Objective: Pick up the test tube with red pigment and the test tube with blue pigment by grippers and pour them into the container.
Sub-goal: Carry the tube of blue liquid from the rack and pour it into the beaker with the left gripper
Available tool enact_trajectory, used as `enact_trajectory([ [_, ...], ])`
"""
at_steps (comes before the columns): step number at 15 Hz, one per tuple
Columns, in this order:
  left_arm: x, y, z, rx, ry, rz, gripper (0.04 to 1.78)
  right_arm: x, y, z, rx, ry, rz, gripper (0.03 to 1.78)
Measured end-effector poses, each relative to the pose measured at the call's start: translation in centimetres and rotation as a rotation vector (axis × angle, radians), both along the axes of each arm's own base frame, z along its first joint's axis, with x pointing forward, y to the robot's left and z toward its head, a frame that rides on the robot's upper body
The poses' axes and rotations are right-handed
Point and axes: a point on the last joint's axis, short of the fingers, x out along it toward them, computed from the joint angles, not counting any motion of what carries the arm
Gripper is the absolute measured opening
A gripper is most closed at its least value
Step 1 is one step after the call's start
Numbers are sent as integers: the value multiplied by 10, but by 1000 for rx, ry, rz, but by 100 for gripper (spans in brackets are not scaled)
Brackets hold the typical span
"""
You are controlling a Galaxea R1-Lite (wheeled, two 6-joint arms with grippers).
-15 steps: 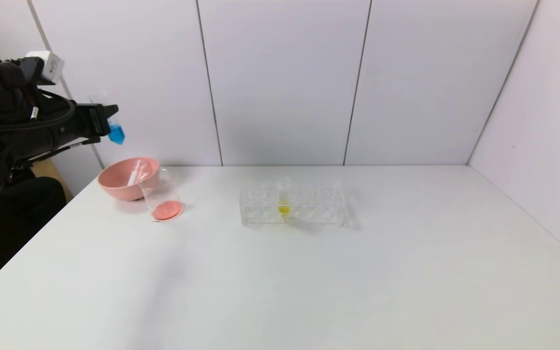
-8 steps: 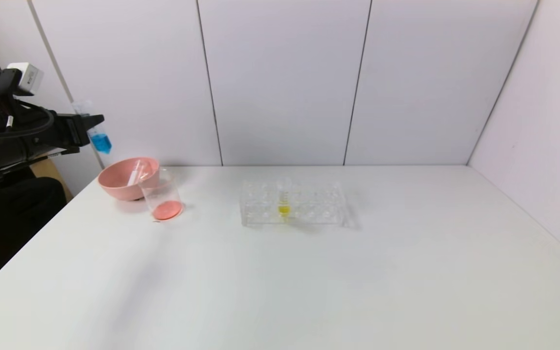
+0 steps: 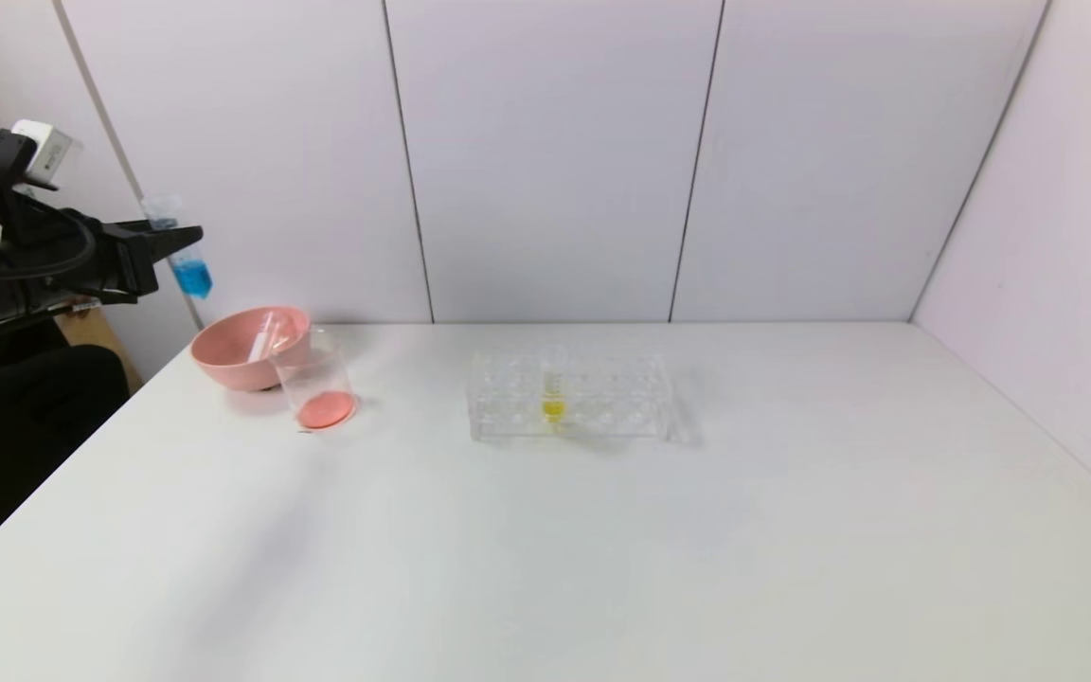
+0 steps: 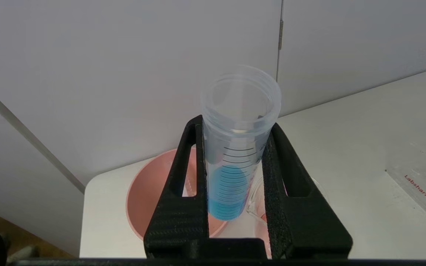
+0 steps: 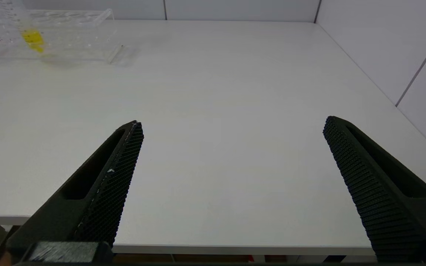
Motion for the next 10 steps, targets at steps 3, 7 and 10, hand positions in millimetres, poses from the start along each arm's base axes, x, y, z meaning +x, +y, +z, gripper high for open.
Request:
enact_trajectory([
  [3, -1, 1, 1, 83, -15, 0, 44, 0, 0, 0, 0, 0, 0, 177],
  [7, 0, 1, -2, 249, -14, -13, 44, 0, 0, 0, 0, 0, 0, 177],
  [10, 0, 0, -2, 387, -5, -36, 44, 0, 0, 0, 0, 0, 0, 177],
])
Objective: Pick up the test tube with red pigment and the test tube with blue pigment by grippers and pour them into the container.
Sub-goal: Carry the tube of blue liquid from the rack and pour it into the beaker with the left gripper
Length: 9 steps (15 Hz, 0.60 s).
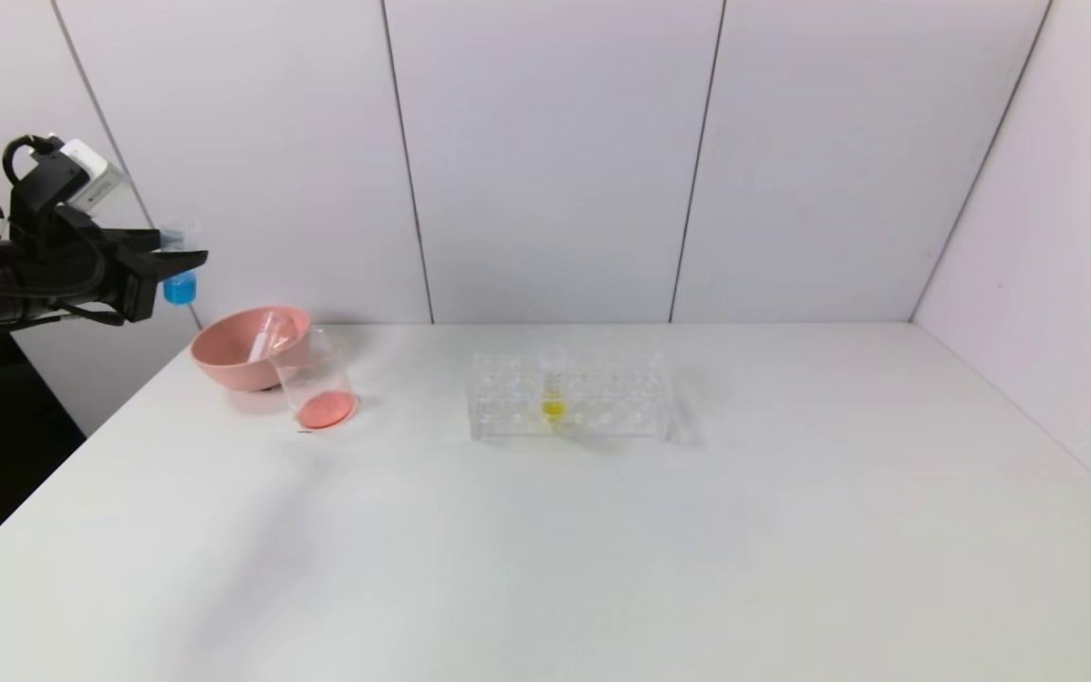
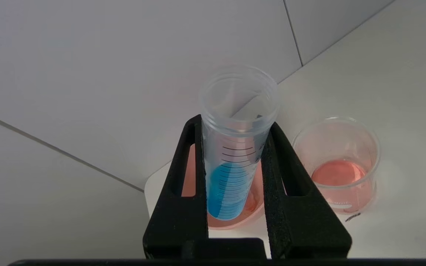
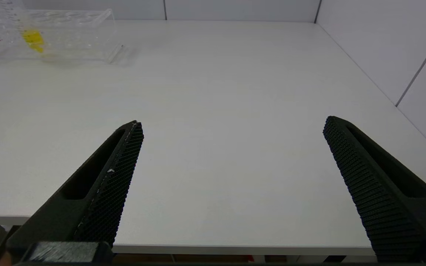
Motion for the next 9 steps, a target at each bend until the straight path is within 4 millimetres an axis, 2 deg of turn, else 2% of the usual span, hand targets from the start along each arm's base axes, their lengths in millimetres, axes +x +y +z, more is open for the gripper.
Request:
enact_trajectory([
  [9, 3, -2, 11, 270, 46, -74, 44, 0, 0, 0, 0, 0, 0, 177],
])
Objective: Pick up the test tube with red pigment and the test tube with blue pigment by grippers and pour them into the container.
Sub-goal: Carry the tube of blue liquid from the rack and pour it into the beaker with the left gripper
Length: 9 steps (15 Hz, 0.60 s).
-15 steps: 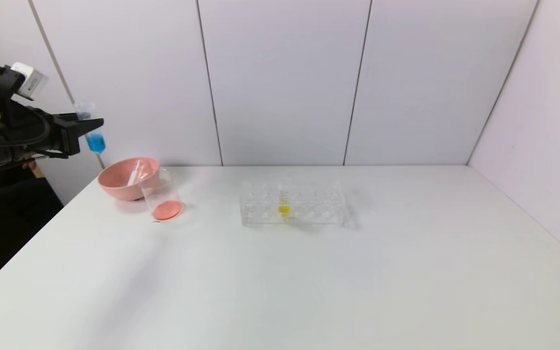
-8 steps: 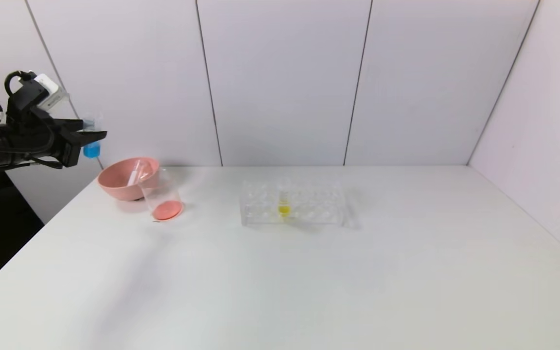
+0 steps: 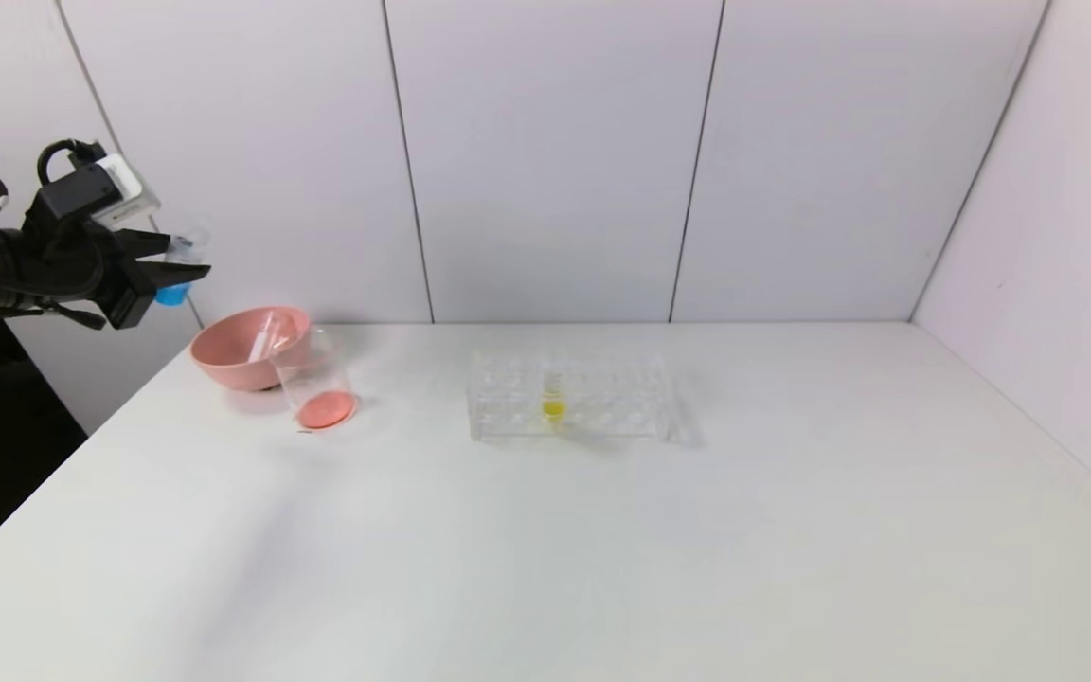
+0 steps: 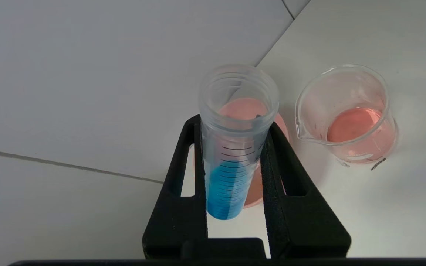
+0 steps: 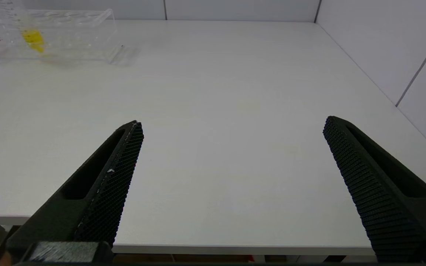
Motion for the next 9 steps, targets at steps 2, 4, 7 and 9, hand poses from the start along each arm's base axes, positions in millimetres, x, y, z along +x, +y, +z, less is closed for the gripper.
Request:
enact_trajectory([
  [2, 2, -2, 2, 40, 10, -24, 44, 0, 0, 0, 0, 0, 0, 177],
  [4, 5, -4, 0, 51, 32, -37, 44, 0, 0, 0, 0, 0, 0, 177],
  [7, 12, -7, -2, 46, 36, -68, 44, 0, 0, 0, 0, 0, 0, 177],
  [9, 16, -7, -4, 29, 32, -116, 44, 0, 0, 0, 0, 0, 0, 177],
])
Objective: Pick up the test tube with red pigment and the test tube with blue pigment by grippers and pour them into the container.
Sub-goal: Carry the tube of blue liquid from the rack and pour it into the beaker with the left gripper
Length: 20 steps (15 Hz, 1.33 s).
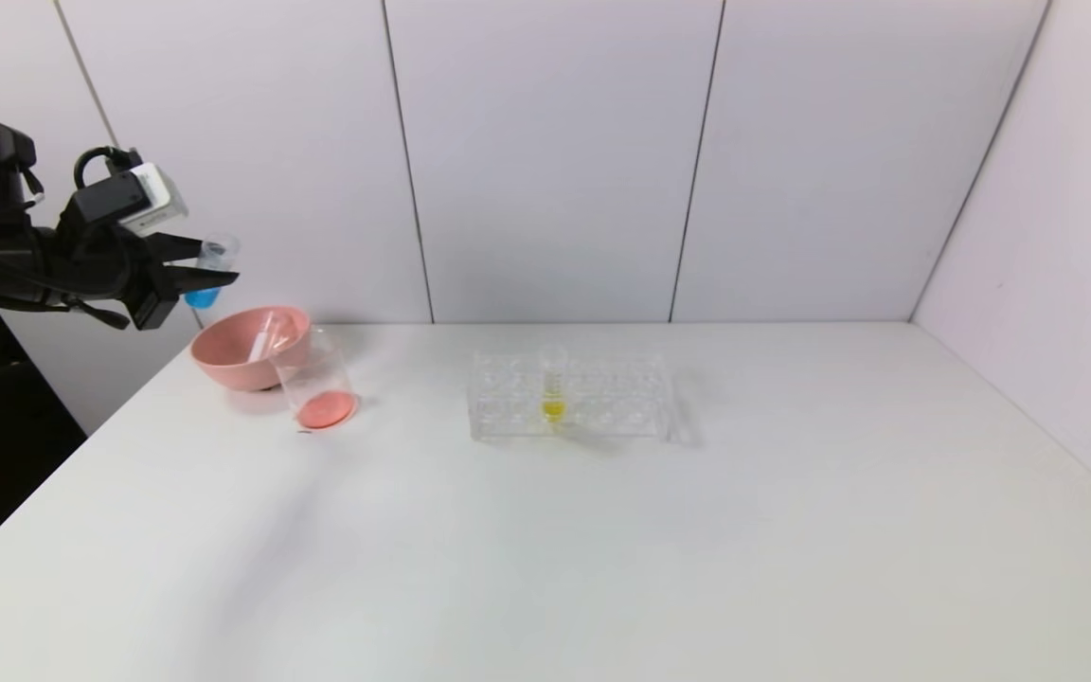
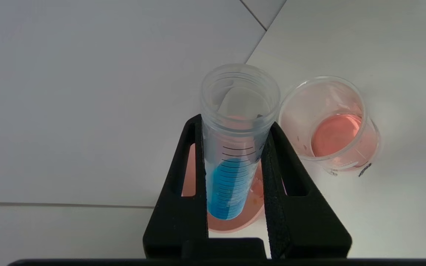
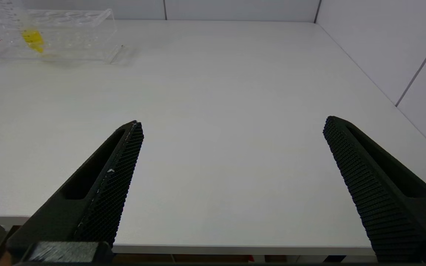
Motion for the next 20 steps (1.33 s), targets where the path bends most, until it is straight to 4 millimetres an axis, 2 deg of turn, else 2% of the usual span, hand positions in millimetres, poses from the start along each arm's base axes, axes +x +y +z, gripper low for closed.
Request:
enact_trajectory([
  [7, 11, 1, -9, 14, 10, -43, 44, 0, 0, 0, 0, 0, 0, 177],
  [13, 5, 1, -14, 87, 107, -81, 44, 0, 0, 0, 0, 0, 0, 177],
  [16, 5, 2, -13, 129, 108, -92, 44, 0, 0, 0, 0, 0, 0, 177],
  [20, -2, 2, -11, 164, 209, -97, 44, 0, 0, 0, 0, 0, 0, 177],
])
